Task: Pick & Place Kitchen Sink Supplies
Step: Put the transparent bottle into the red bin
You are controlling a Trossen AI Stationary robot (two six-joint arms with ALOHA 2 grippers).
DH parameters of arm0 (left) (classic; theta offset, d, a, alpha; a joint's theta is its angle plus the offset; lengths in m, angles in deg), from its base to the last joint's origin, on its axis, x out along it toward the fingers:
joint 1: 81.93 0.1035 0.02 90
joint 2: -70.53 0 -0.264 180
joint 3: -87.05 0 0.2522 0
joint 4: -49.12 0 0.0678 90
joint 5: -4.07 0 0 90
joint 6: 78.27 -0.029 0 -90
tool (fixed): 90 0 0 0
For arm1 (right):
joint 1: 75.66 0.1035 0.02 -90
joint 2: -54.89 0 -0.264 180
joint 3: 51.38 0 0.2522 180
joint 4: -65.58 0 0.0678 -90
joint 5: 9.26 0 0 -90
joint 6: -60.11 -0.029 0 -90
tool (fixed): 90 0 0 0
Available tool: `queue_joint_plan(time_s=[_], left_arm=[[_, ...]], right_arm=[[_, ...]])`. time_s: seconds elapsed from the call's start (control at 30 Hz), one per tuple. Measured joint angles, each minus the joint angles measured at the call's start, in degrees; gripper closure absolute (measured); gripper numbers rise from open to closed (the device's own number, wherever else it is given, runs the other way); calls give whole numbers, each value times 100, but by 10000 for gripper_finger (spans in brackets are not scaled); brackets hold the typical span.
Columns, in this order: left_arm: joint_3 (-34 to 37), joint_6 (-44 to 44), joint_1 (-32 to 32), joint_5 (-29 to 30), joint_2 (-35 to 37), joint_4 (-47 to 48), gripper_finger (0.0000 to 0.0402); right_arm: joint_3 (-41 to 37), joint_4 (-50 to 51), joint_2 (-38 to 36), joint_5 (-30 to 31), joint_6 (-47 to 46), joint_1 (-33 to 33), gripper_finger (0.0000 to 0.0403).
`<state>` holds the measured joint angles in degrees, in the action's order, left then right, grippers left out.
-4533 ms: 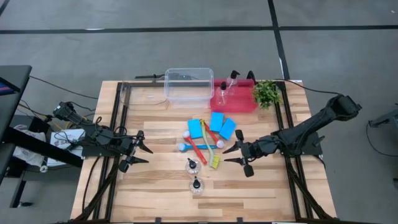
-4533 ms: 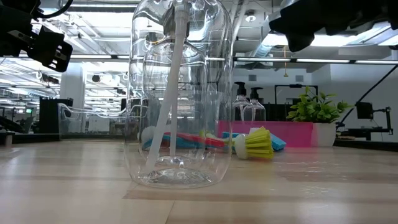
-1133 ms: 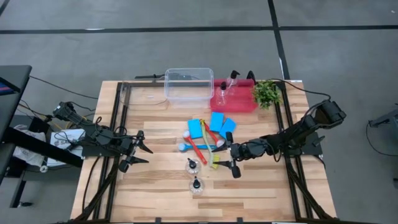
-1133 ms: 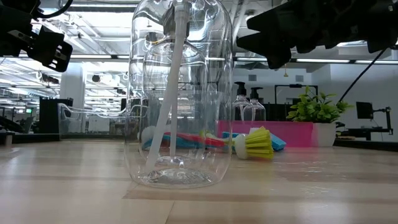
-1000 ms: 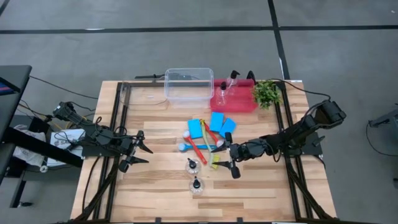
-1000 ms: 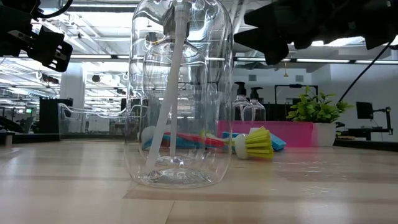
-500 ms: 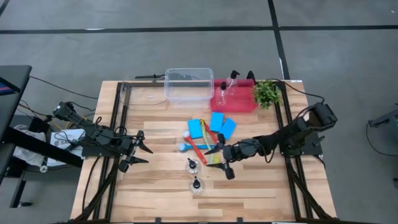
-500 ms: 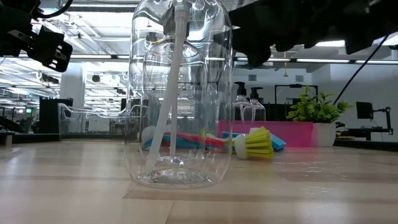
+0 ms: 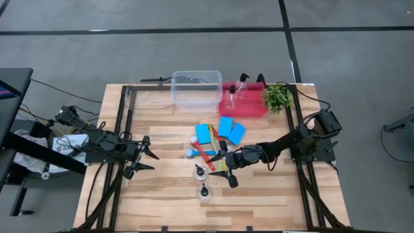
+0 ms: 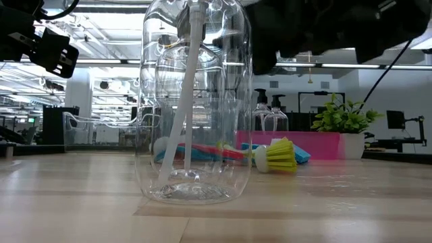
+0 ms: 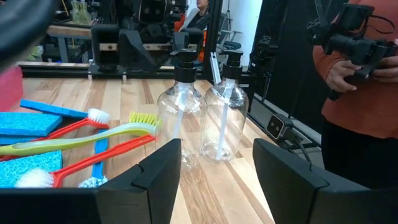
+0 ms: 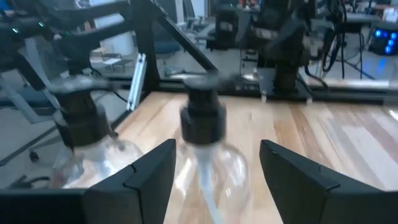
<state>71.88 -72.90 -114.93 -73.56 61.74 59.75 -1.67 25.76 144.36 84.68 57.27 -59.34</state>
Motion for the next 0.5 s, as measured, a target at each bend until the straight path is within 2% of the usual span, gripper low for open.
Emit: queue_joint_plan(time_s=[0.27, 0.5], left_arm=[[0, 0, 0, -1, -1, -38, 199], [0, 0, 0, -1, 1, -65, 199]], right_arm=[[243, 418, -8, 16, 87, 2, 150], [253, 387, -11, 24, 133, 0, 147]])
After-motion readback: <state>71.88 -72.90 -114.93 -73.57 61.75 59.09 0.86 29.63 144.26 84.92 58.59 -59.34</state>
